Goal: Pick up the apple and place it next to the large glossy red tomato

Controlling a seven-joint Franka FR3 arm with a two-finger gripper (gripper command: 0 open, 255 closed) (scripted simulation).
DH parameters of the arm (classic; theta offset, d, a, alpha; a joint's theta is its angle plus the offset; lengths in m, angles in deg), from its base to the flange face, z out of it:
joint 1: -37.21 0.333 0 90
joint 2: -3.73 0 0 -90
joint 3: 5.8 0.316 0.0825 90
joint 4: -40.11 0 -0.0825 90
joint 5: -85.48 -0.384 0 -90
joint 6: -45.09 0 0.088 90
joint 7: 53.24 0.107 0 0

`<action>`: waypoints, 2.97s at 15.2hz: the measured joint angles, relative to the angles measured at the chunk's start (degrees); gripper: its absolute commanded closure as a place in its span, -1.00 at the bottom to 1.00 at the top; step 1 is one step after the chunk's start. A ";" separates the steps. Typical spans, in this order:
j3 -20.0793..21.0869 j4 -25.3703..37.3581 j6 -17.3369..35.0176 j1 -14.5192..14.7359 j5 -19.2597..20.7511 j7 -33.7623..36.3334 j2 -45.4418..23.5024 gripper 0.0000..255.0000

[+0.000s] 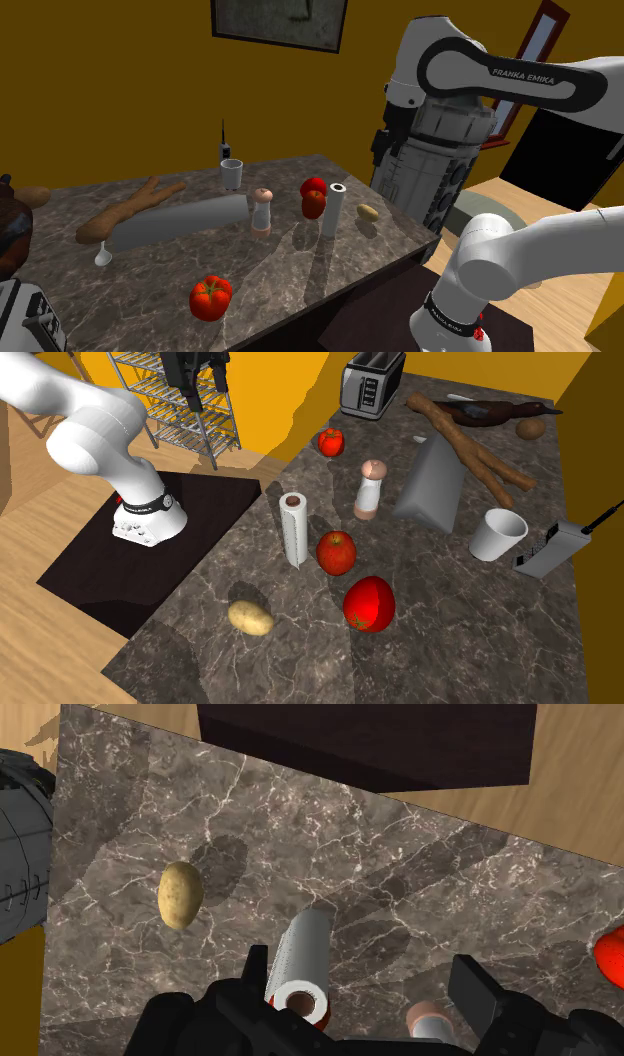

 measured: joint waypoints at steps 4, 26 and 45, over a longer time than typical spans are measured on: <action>-0.50 -1.43 3.90 -0.27 0.03 0.66 -2.27 -1.00; -7.53 8.36 40.37 -2.17 -4.40 1.19 -45.23 -1.00; -7.74 9.27 47.58 -2.53 -6.51 0.11 -53.21 1.00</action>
